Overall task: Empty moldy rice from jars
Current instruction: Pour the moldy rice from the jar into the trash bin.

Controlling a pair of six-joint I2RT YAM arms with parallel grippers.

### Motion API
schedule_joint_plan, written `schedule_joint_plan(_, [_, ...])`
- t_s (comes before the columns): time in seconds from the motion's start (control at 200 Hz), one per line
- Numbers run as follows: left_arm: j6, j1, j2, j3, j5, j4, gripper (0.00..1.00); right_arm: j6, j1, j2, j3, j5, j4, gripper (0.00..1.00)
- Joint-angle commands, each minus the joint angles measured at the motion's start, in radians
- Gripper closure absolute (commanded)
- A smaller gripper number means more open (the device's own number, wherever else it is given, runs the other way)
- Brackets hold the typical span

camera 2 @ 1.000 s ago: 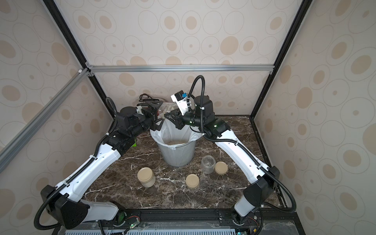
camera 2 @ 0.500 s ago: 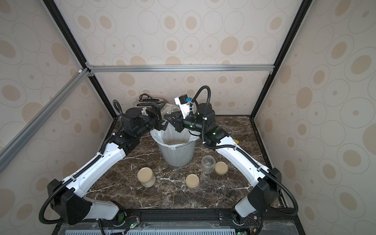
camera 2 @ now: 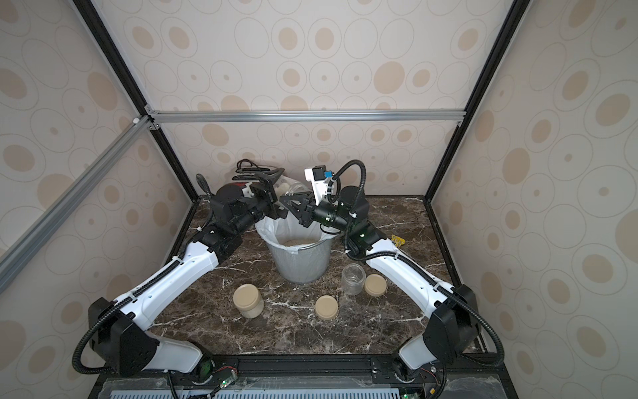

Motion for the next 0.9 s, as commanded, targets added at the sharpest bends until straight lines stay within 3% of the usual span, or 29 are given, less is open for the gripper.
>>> schedule_joint_plan(0.0, [-0.031, -0.010, 0.006, 0.010, -0.009, 0.181, 0.09, 0.058, 0.025, -0.020, 0.002, -0.128, 0.069, 1.00])
schedule_joint_plan(0.1, [-0.020, -0.010, 0.001, -0.002, -0.020, 0.203, 0.23, 0.052, 0.025, -0.018, 0.006, -0.135, 0.050, 1.00])
schedule_joint_plan(0.27, [0.007, -0.011, -0.004, -0.001, -0.023, 0.201, 0.38, 0.049, 0.025, -0.012, 0.020, -0.147, 0.024, 1.00])
schedule_joint_plan(0.611, [0.044, -0.010, -0.014, -0.011, -0.050, 0.230, 0.53, 0.017, 0.025, -0.023, 0.030, -0.115, -0.059, 1.00])
schedule_joint_plan(0.786, [0.092, -0.009, -0.036, -0.034, -0.106, 0.245, 0.55, -0.052, 0.025, -0.071, 0.012, 0.031, -0.205, 0.50])
schedule_joint_plan(0.896, [0.161, -0.005, -0.043, -0.016, -0.114, 0.219, 0.55, -0.102, 0.025, -0.123, -0.015, 0.113, -0.282, 0.30])
